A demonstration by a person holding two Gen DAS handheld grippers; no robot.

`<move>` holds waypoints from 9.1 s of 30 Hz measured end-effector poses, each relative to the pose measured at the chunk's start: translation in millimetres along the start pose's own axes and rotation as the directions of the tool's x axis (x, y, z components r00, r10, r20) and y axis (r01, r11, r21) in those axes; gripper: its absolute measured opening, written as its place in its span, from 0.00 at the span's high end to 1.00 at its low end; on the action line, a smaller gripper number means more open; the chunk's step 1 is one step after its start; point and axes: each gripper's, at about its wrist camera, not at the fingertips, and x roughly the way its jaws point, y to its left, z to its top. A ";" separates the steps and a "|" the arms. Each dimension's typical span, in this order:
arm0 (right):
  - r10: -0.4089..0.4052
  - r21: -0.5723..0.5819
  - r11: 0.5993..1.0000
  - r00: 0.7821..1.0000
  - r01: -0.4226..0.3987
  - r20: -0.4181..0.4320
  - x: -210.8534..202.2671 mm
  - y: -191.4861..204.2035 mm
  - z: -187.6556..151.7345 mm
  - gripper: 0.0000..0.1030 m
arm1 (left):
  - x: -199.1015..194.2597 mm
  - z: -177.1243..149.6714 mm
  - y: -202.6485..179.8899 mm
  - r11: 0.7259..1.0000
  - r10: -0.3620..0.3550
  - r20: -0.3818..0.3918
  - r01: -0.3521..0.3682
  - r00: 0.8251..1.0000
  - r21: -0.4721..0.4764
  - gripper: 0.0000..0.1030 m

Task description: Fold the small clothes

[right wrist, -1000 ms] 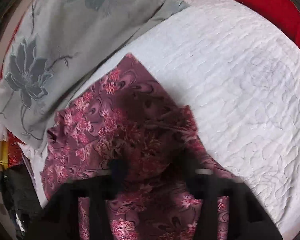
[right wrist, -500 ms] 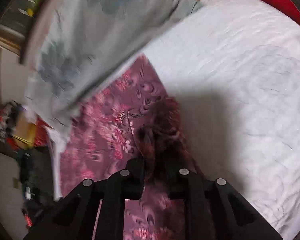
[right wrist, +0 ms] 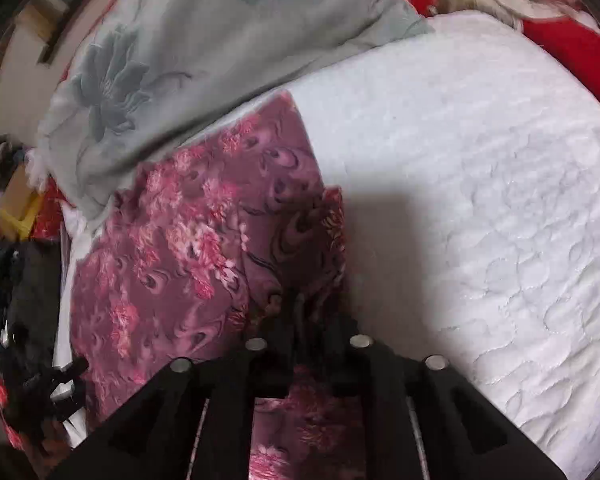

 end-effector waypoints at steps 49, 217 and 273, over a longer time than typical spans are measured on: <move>0.415 0.057 0.909 0.883 -0.413 -0.221 -112.0 -92.1 -219.7 0.92 | -116.1 -196.5 79.2 0.961 -0.194 -0.318 0.244 0.928 0.128 0.98; -0.210 -0.037 0.973 0.942 0.227 0.262 6.0 42.8 77.2 0.25 | 29.4 77.5 -51.9 0.916 0.257 0.343 -0.341 0.904 0.213 0.37; 0.177 -0.832 0.524 0.932 0.182 0.315 29.3 334.8 -164.1 0.85 | 43.1 141.8 -15.7 0.990 -0.079 -0.317 0.112 0.945 0.087 0.34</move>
